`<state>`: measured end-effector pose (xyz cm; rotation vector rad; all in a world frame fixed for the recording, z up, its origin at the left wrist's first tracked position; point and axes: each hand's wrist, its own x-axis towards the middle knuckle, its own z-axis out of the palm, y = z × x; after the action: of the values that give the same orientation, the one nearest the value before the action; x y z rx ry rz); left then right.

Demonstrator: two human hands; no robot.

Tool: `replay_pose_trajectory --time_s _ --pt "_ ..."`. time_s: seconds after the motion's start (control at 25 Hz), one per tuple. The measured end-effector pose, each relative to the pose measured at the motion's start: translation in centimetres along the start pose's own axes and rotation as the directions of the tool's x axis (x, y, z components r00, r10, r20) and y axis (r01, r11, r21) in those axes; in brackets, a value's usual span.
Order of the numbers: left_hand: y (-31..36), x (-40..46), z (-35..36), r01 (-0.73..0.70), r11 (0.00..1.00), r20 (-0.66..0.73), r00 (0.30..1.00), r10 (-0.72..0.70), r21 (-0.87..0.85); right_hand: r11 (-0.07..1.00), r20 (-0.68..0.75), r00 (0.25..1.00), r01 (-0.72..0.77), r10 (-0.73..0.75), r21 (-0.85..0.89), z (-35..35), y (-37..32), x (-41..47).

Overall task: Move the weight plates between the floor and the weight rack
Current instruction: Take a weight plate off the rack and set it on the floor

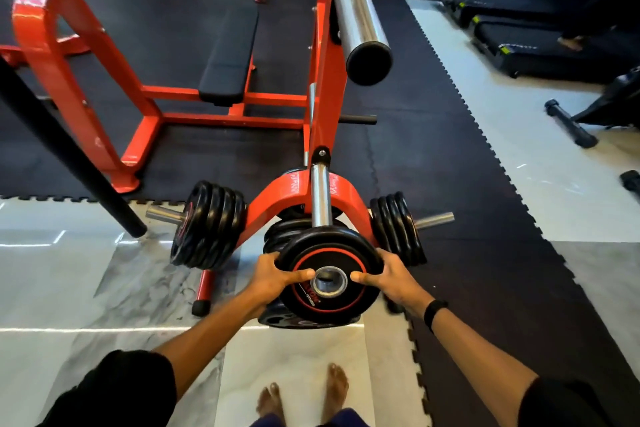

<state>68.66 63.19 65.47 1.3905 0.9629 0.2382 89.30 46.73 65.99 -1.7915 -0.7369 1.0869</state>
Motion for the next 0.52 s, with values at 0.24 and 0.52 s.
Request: replay_pose_trajectory --time_s 0.24,0.52 --pt "-0.2 3.0 -0.6 0.005 1.000 -0.030 1.000 -0.004 0.031 0.999 0.054 0.998 0.026 -0.024 -0.023 -0.8 0.1 3.9" --pt "-1.1 3.8 -1.3 -0.147 0.953 0.029 0.989 0.145 0.264 0.990 0.044 0.996 0.079 -0.074 -0.113 -0.8 1.1 4.4"
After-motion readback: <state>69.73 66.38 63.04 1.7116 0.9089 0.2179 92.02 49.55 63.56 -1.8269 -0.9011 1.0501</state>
